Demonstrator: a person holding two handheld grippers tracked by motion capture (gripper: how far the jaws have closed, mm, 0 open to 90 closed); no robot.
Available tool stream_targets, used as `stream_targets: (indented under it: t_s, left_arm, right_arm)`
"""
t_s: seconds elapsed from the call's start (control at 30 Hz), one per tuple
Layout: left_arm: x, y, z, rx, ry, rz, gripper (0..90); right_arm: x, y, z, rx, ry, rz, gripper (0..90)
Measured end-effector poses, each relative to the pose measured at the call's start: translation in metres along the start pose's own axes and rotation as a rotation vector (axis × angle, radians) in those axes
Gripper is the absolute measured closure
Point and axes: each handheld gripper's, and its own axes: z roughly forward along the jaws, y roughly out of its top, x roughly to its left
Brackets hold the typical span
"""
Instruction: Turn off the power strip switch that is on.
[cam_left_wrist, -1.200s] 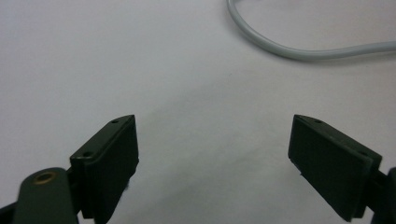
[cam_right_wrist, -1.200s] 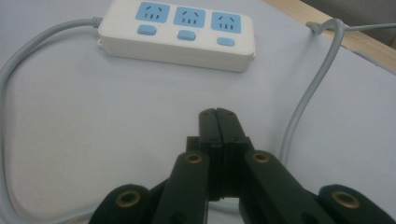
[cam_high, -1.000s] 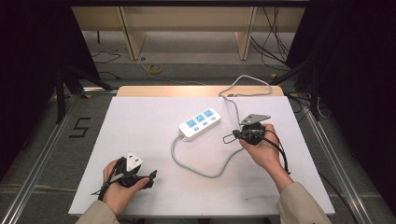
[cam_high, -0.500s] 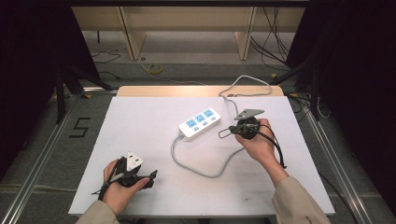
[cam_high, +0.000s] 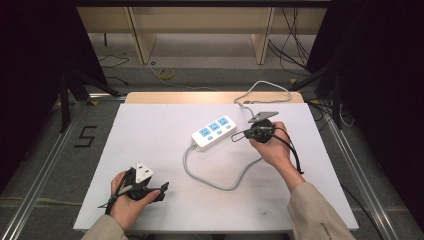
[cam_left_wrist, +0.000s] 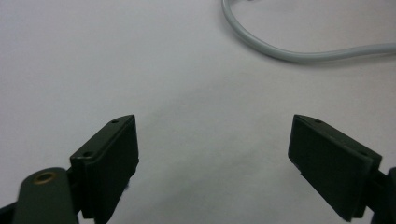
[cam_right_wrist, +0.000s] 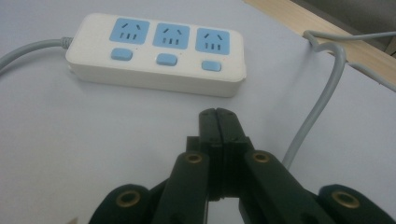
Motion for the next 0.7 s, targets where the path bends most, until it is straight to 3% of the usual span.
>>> stream_targets:
  t_s: [0.7]
  left_arm:
    - [0.000, 0.000, 0.000, -0.001, -0.001, 0.005, 16.0]
  right_arm:
    - [-0.007, 0.014, 0.024, 0.035, -0.008, 0.020, 90.0]
